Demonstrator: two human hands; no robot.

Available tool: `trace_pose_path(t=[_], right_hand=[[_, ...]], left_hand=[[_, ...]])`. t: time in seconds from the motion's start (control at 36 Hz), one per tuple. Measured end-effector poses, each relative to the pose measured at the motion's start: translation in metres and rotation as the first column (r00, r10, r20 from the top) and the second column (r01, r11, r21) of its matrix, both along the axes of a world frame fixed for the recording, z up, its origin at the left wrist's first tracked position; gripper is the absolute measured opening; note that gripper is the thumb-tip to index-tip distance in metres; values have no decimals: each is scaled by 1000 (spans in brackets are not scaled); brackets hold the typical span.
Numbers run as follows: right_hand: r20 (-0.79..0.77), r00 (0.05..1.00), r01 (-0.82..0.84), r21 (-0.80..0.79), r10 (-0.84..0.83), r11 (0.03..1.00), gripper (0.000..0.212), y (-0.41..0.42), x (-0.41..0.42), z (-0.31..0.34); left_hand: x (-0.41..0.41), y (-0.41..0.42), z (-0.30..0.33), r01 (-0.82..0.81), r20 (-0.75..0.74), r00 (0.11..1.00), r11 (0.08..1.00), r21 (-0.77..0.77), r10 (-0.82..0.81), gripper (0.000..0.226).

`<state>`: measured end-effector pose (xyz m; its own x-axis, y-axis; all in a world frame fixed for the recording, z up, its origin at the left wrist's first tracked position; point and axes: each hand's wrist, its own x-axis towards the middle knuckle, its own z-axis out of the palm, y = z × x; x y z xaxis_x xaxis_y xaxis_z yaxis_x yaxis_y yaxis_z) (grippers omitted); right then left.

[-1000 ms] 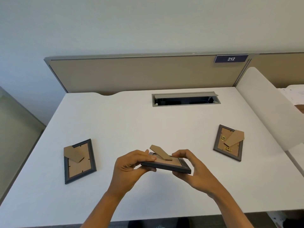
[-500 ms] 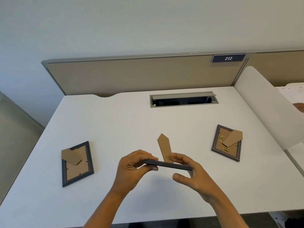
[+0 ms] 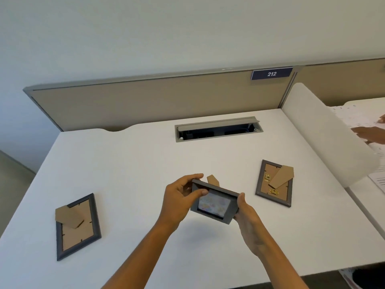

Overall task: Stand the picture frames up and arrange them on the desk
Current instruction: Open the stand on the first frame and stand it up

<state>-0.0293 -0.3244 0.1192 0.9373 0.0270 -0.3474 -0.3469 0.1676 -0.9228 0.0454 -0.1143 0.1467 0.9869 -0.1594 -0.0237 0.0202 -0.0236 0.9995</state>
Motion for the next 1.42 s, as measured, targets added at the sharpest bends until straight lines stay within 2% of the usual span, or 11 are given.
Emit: trace_pose_path(t=[0.14, 0.36, 0.61, 0.92, 1.11, 1.42], right_hand=[[-39, 990, 135, 31, -134, 990, 74, -9, 17, -11], [-143, 952, 277, 33, -270, 960, 66, -24, 37, -33], [-231, 929, 305, 30, -290, 952, 75, -31, 44, -43], [-290, 886, 389, 44, -361, 920, 61, -33, 50, -45], [-303, 868, 432, 69, -394, 899, 66, -33, 51, -44], [-314, 869, 430, 94, -383, 898, 59, -33, 52, -44]], left_hand=[[24, -31, -15, 21, -33, 999, 1000, 5, -21, 40], [52, -62, -39, 39, -73, 997, 993, 108, -31, 39], [60, -76, -55, 39, -113, 993, 991, 131, -24, 39], [70, -81, -67, -5, -123, 992, 985, 175, 27, 32], [73, -85, -74, 13, -132, 991, 977, 211, 16, 31], [71, -84, -79, 22, -155, 988, 972, 233, 15, 33]])
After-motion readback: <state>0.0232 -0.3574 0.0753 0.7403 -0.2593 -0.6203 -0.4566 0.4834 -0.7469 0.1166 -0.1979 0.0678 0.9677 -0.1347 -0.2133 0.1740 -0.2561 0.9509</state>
